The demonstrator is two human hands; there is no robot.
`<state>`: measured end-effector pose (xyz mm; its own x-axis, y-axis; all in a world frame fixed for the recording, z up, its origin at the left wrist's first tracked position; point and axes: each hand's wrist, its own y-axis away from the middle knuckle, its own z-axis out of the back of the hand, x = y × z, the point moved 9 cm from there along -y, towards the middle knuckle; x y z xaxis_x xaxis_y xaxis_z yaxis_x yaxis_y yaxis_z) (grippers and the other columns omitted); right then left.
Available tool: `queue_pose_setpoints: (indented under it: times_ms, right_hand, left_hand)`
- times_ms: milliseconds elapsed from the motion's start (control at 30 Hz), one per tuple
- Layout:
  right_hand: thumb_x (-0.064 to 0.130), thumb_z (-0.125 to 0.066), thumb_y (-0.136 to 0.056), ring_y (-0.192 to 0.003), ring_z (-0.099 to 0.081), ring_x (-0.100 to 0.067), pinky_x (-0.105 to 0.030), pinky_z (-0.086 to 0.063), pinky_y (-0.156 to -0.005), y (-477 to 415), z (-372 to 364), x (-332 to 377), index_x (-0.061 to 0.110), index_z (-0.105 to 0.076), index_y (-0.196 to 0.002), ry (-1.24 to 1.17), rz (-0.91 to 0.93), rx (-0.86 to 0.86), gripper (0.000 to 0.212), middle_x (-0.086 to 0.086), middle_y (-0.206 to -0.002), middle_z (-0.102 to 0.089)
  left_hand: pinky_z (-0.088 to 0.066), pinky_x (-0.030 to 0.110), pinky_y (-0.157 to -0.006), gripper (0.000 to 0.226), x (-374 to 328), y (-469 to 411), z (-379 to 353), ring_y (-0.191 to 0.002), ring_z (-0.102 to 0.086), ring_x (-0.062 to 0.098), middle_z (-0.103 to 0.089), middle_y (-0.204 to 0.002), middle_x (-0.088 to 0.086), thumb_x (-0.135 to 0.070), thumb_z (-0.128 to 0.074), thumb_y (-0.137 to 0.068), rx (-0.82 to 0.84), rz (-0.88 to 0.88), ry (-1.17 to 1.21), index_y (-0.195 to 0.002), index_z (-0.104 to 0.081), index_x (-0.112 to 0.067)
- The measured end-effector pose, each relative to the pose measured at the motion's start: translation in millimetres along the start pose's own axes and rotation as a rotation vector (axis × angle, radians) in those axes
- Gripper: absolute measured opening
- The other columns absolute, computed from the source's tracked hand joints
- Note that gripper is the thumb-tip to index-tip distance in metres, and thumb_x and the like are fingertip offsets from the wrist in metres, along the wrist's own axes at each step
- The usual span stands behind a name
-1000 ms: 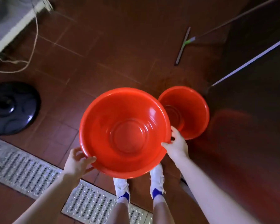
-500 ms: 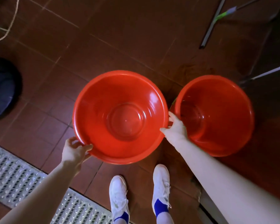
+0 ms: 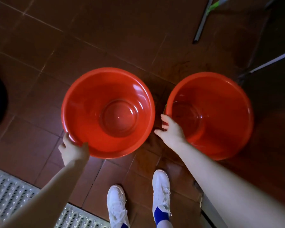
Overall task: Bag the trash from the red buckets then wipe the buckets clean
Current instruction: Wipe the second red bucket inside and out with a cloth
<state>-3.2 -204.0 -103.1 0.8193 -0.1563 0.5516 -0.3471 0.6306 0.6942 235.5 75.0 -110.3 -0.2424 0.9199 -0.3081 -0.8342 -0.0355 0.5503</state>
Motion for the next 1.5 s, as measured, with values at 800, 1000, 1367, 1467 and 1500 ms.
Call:
queue_pose_setpoints:
  times_ms: [800,1000,1367,1467,1500]
  right_hand:
    - [0.015,-0.073,-0.084,-0.111,-0.057,-0.041,-0.043,-0.049,-0.086,17.0,194.8,-212.1,0.013,-0.018,-0.150,0.021,-0.521,-0.558,0.086,-0.020,-0.137,-0.039]
    - [0.008,-0.072,-0.082,-0.100,-0.061,-0.040,-0.046,-0.051,-0.086,27.6,192.8,-210.1,0.003,-0.049,-0.127,-0.101,-0.582,-0.532,0.051,-0.021,-0.129,-0.042]
    - [0.008,-0.075,-0.079,-0.112,-0.061,-0.036,-0.037,-0.050,-0.087,123.2,232.4,-154.3,0.010,-0.049,-0.133,-0.320,-0.536,-0.686,0.060,-0.017,-0.125,-0.062]
    - [0.007,-0.075,-0.078,-0.109,-0.064,-0.034,-0.033,-0.049,-0.089,166.4,257.6,-109.6,0.009,-0.055,-0.128,-0.345,-0.460,-0.742,0.054,-0.017,-0.118,-0.067]
    - [0.006,-0.074,-0.077,-0.109,-0.063,-0.034,-0.033,-0.048,-0.091,184.1,265.9,-92.3,0.009,-0.057,-0.127,-0.357,-0.429,-0.766,0.052,-0.016,-0.118,-0.067]
  left_hand:
    - [-0.060,0.037,-0.065,0.058,-135.6,149.3,-251.8,-0.086,-0.067,0.026,-0.060,-0.100,0.007,-0.003,-0.070,-0.076,0.586,-0.114,0.078,-0.125,-0.044,-0.020]
    - [-0.059,0.030,-0.054,0.044,-156.5,144.1,-220.7,-0.092,-0.068,0.033,-0.057,-0.109,0.021,0.013,-0.068,-0.075,0.605,-0.072,0.221,-0.103,-0.045,-0.013]
    - [-0.059,0.036,-0.067,0.043,-195.1,202.5,-123.2,-0.087,-0.068,0.033,-0.061,-0.102,0.023,0.014,-0.067,-0.079,0.667,-0.187,0.282,-0.112,-0.045,-0.001]
    - [-0.058,0.032,-0.061,0.040,-214.2,227.7,-70.3,-0.075,-0.065,0.024,-0.062,-0.092,0.016,0.015,-0.066,-0.079,0.659,-0.228,0.345,-0.108,-0.048,-0.005]
    - [-0.058,0.030,-0.059,0.039,-221.2,237.6,-48.3,-0.072,-0.064,0.022,-0.061,-0.092,0.016,0.015,-0.067,-0.079,0.661,-0.248,0.358,-0.107,-0.049,-0.005]
